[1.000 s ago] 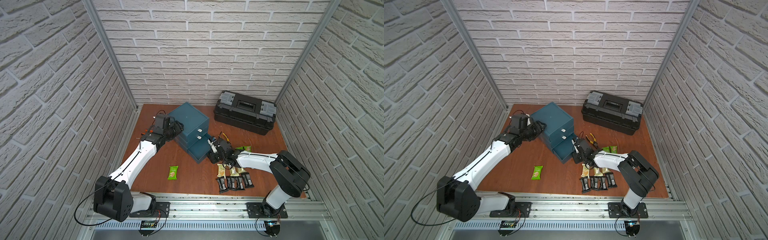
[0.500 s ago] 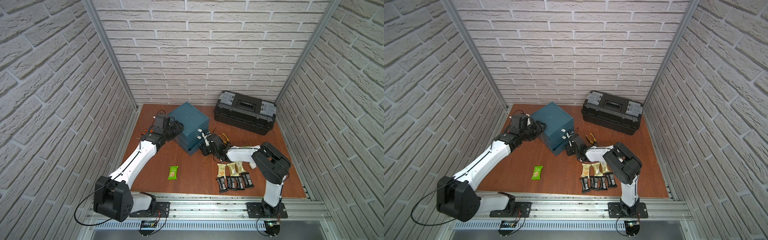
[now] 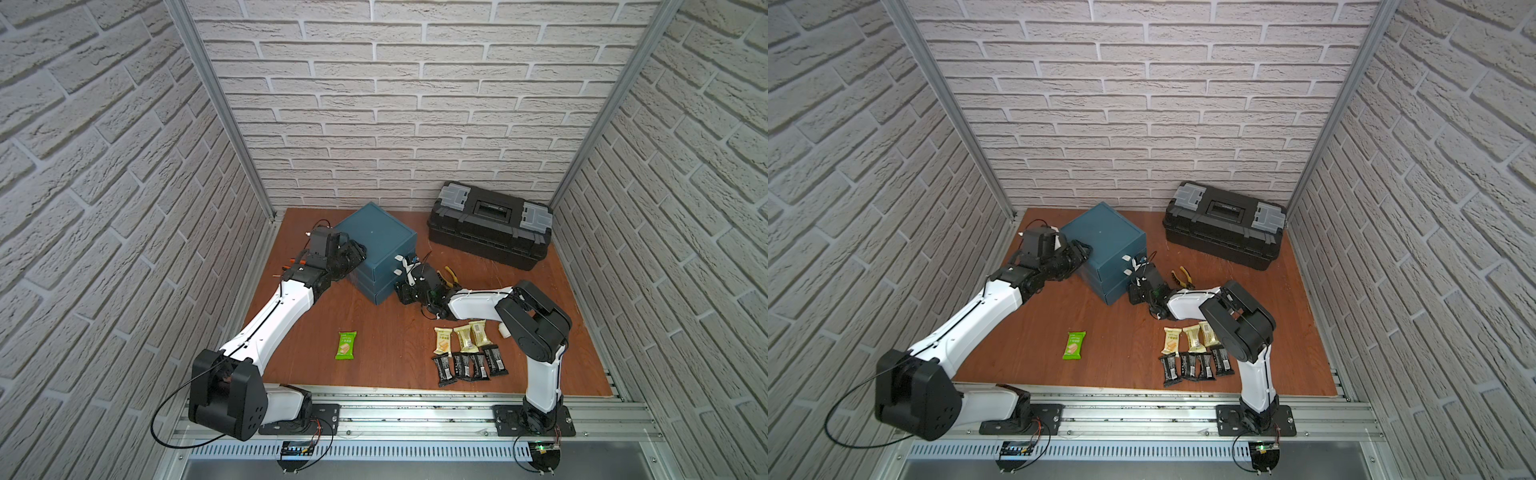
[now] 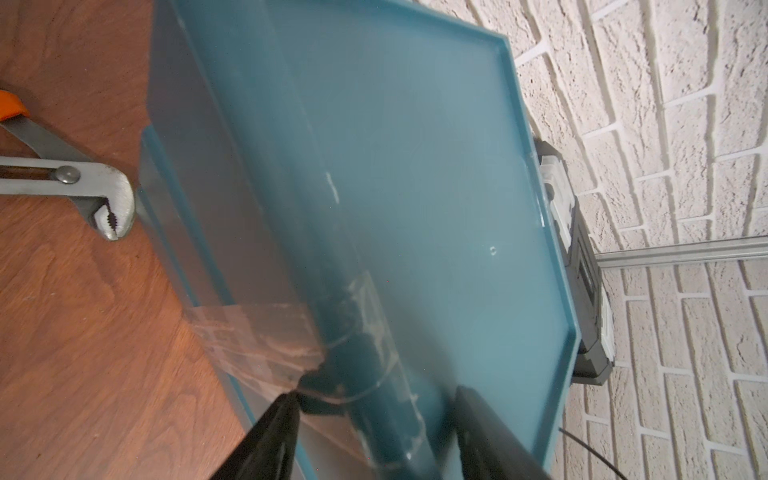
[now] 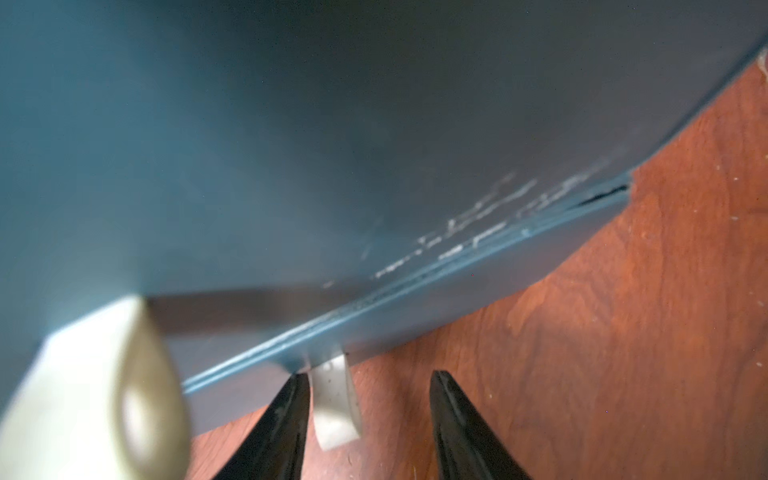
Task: Take the cookies out of the drawer
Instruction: Close the drawer in the storage box.
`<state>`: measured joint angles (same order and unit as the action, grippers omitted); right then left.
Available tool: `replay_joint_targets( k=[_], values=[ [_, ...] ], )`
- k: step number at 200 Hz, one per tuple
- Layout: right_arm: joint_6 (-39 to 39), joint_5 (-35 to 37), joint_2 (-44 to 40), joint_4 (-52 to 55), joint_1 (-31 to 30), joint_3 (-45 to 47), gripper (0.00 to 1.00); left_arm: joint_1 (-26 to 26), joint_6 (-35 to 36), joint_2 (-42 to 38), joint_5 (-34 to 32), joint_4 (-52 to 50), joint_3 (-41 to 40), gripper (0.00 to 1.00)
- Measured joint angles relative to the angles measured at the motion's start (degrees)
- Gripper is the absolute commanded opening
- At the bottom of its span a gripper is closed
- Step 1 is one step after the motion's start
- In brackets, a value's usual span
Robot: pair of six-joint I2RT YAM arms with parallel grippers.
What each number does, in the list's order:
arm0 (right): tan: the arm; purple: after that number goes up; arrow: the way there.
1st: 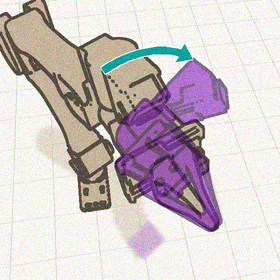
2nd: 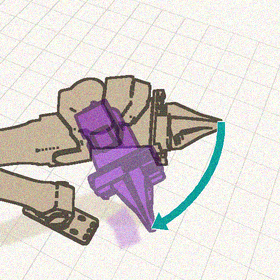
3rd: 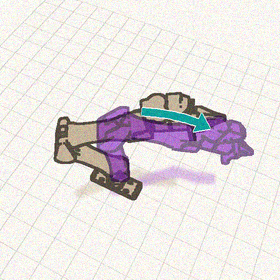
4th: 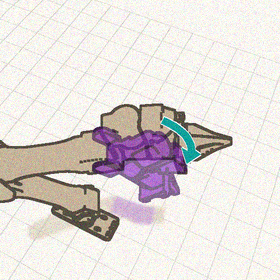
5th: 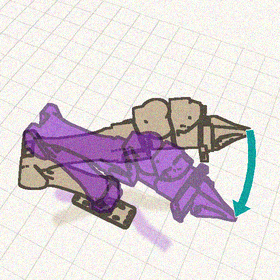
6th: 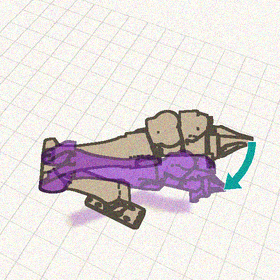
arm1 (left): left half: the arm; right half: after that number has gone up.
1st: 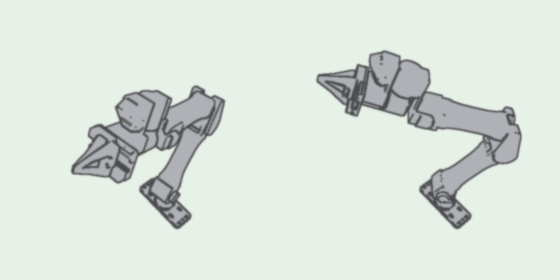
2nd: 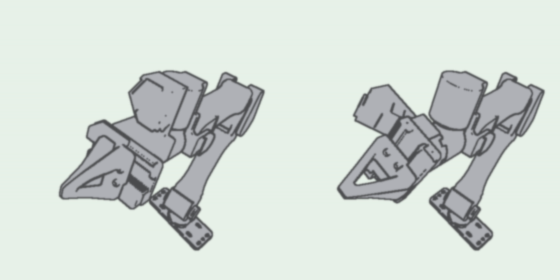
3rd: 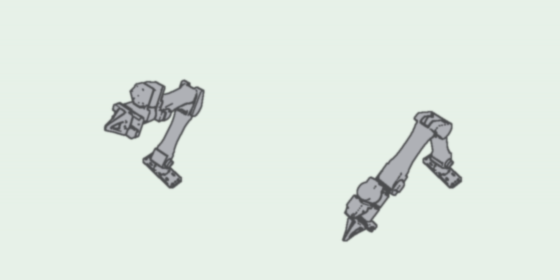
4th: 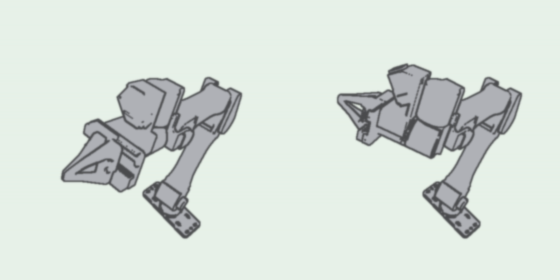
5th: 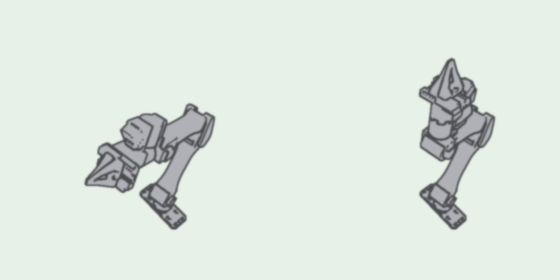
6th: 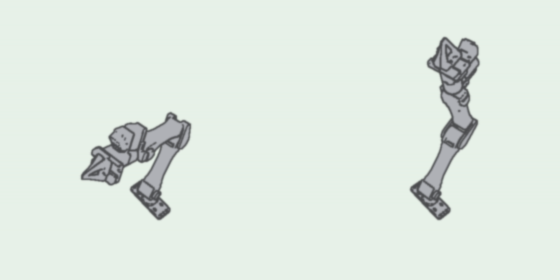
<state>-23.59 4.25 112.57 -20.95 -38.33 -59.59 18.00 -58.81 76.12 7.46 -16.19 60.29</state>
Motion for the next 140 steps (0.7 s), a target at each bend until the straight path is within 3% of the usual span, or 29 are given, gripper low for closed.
replay_joint_targets(
  k=[104, 140],
  values=[
    [-3.17, 0.35, -0.39, -6.78, 0.39, 3.15, 0.55, 0.00, 0.00, -0.02, -0.17, -0.02, 0.07, 0.64],
    [-2.54, 0.72, -7.65, -6.23, 0.48, 10.49, 0.56, 0.00, 0.24, -0.20, -0.87, 0.11, 0.11, 0.70]
  ],
)
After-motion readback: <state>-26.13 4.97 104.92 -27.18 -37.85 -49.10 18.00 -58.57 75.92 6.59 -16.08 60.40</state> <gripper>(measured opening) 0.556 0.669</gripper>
